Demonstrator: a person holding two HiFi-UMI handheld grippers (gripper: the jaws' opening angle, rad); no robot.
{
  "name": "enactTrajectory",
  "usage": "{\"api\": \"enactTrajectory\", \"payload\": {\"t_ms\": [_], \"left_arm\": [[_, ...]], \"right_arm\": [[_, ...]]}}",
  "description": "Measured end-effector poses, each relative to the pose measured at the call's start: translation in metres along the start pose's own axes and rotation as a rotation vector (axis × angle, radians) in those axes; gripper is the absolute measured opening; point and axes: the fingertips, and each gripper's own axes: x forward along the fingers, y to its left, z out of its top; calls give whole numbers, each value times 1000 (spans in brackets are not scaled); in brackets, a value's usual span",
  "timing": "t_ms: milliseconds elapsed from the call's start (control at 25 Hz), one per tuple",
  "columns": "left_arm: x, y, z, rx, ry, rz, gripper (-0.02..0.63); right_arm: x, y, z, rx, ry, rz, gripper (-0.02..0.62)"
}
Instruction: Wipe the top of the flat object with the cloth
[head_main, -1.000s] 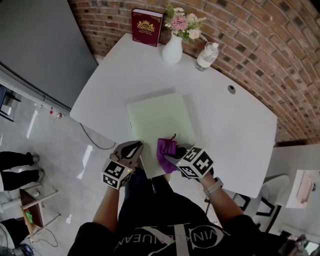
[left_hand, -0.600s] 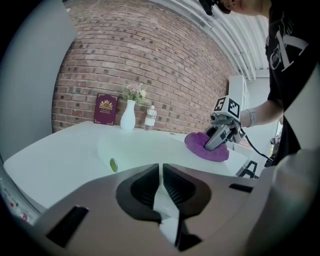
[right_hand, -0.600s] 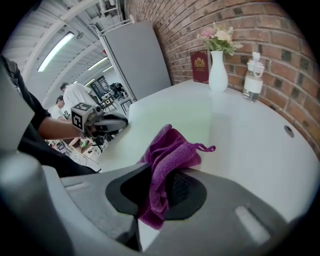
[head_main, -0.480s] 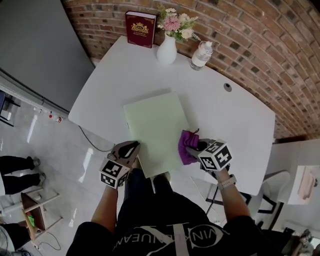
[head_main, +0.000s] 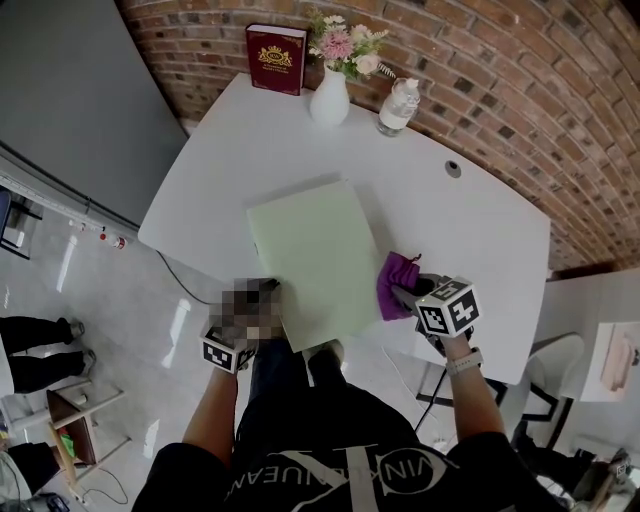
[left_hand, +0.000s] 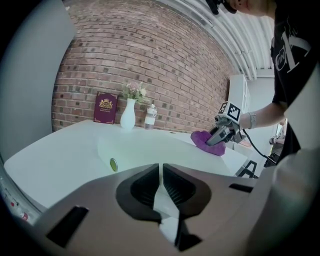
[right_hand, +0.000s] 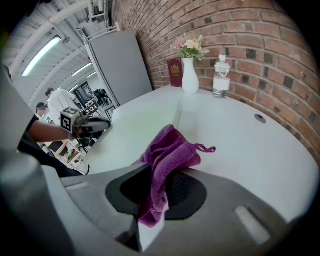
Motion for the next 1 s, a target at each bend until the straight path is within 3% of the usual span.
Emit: {"api": "enactTrajectory", "payload": {"t_ms": [160, 320, 480, 600, 720, 840, 1000], "left_arm": [[-1, 0, -3, -6, 12, -3, 29], [0, 0, 1, -19, -10, -5, 29], [-1, 0, 4, -8, -7, -10, 29], [-2, -8, 9, 33, -16, -28, 29], [-3, -28, 16, 57, -46, -88, 29], [-2, -47, 17, 74, -48, -135, 29], [0, -65, 9, 82, -26, -152, 29]], "right_arm": [[-3, -9, -6, 13, -5, -47, 64], [-7, -32, -27, -24, 59, -181, 64], [-19, -45, -33, 13, -6, -284, 64], [-32, -51, -36, 101, -99, -319, 64], [-46, -46, -38, 187, -204, -291, 64], [-57, -28, -33, 205, -294, -221, 64], [-59, 30, -15, 118, -376, -7, 64]]}}
